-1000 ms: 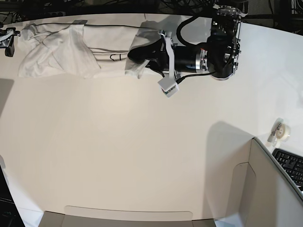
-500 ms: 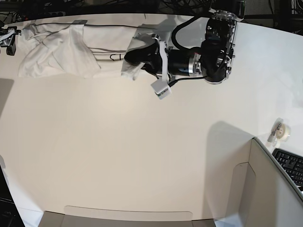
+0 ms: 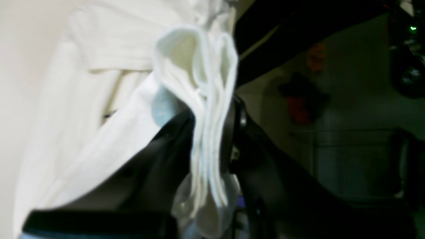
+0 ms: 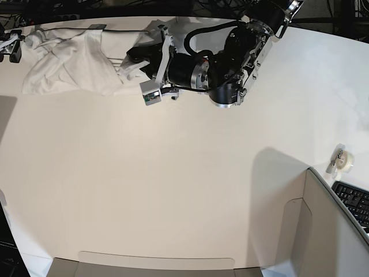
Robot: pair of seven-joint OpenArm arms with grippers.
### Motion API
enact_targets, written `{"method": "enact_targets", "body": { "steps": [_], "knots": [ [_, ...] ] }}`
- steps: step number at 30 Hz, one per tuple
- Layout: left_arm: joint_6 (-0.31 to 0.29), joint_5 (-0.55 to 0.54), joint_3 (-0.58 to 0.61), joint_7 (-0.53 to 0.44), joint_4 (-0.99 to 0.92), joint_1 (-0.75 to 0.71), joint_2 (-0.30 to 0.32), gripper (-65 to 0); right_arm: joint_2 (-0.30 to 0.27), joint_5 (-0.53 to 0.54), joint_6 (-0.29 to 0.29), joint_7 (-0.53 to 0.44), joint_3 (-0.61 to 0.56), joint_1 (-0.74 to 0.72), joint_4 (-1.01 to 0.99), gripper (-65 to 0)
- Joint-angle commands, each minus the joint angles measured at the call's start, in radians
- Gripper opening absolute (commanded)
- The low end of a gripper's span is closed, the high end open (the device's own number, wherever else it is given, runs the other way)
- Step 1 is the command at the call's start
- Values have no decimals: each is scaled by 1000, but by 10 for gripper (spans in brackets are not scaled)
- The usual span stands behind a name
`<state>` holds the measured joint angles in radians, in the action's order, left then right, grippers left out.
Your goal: Layout the t-shirt on the table in an organized manner, then fold the t-shirt properly
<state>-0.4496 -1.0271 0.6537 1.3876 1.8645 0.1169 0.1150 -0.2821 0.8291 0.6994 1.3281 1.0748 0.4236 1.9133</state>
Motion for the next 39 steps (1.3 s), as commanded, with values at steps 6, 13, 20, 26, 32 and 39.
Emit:
{"method": "enact_targets", "body": {
  "steps": [6, 13, 20, 26, 32, 39],
  "knots": [
    [-4, 9, 68, -86, 16, 79, -27, -650, -19, 11, -1, -17, 8, 8, 12, -308],
    [-4, 8, 67, -132, -47, 119, -28, -650, -19, 11, -1, -17, 8, 11, 12, -308],
    [-4, 8, 68, -161, -67, 112, -25, -650, -19, 11, -1, -17, 8, 10, 12, -308],
    [-5, 3, 68, -162, -67, 112, -28, -649, -19, 11, -1, -17, 8, 8, 12, -308],
    [-5, 1, 67, -164, -65, 106, -64, -403, -19, 11, -1, -17, 8, 8, 12, -308],
    [-5, 3, 59, -176, -65, 85, -80, -258, -19, 11, -1, -17, 8, 10, 10, -308]
  ]
}}
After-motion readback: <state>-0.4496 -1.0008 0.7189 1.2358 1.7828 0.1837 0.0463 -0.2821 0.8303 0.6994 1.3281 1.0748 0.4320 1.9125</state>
